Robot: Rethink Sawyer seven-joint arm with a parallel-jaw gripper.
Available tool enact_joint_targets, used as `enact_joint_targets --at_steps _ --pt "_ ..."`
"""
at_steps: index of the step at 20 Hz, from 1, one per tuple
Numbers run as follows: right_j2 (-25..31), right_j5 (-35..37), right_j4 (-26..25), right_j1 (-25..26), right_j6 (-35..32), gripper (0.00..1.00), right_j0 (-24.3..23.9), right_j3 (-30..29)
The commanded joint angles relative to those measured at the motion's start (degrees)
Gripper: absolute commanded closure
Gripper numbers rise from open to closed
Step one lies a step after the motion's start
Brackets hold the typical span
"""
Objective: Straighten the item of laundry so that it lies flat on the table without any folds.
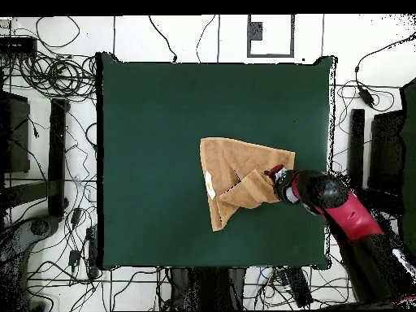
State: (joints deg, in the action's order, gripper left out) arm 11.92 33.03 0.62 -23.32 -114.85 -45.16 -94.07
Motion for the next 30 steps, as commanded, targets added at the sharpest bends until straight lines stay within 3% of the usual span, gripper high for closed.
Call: enact_joint_targets --at_steps 1,7,30 --pt "-1.2 20.2 1.2 0.8 -5.6 0.00 5.2 -2.7" --pt "-2.2 26.9 0.3 0.0 -5.2 0.00 5.7 -2.6" --pt "-3.5 28.9 0.9 -10.2 -5.3 0.00 7.2 -12.6"
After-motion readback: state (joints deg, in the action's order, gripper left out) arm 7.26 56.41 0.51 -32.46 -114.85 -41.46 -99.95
